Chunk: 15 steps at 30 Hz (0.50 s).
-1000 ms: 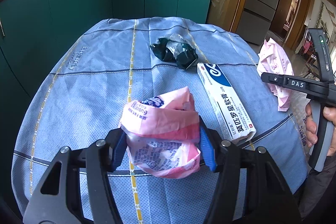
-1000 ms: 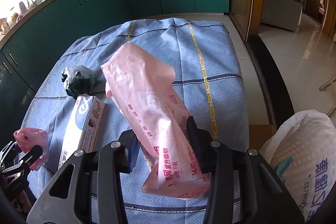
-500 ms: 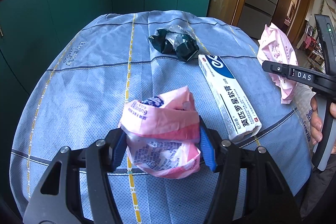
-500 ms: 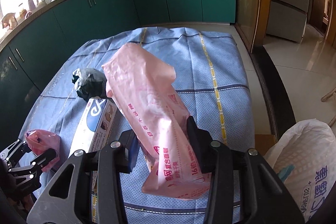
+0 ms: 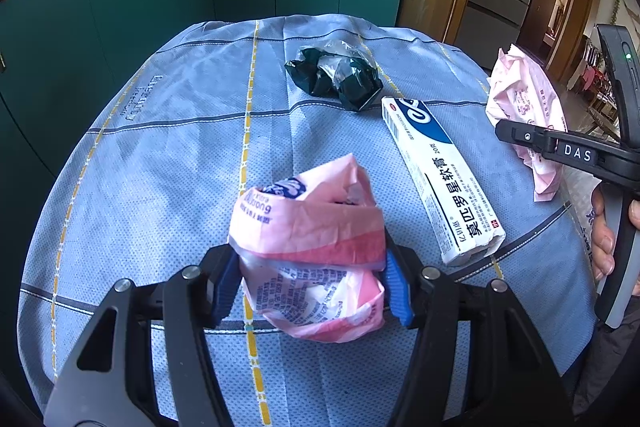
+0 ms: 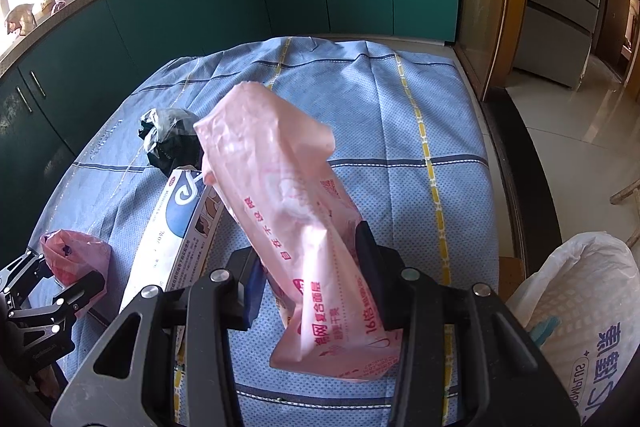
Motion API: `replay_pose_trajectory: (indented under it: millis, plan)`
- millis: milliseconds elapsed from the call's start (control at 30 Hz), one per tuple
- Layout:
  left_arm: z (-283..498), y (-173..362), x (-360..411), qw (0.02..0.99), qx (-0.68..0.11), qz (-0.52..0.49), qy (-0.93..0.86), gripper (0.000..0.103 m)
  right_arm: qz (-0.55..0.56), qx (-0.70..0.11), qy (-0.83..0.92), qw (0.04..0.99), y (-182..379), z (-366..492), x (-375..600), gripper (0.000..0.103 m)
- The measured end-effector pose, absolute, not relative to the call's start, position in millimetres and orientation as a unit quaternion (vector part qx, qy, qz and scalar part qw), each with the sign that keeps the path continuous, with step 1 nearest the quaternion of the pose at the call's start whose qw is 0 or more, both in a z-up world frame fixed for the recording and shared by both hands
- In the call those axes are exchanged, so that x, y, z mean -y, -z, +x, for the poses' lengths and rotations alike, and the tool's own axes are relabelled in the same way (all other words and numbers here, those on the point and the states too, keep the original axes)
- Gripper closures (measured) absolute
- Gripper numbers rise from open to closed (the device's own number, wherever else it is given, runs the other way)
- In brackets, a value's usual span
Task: Collect trash
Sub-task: 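Grasp the pink plastic bag with the left tool while the right tool holds the wipes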
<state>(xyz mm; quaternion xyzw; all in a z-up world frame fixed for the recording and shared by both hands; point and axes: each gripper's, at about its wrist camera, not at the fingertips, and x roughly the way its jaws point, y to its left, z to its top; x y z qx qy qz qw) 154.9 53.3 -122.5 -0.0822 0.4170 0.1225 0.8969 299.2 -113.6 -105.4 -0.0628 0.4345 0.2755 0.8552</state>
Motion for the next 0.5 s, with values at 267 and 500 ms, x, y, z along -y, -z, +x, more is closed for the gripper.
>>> replay_pose_trajectory:
  millis: [267,500]
  plan:
    - [155.6,125.7,-56.2,0.894,-0.421,-0.085,-0.126,0.042,-0.07,-0.435,-0.276,0.854,107.3,297.7,109.6,0.06]
    - [155.5,124.2,-56.0,0.895,-0.42,-0.087,-0.125,0.044,-0.073,-0.435,-0.275,0.854,108.2,297.8,108.4,0.06]
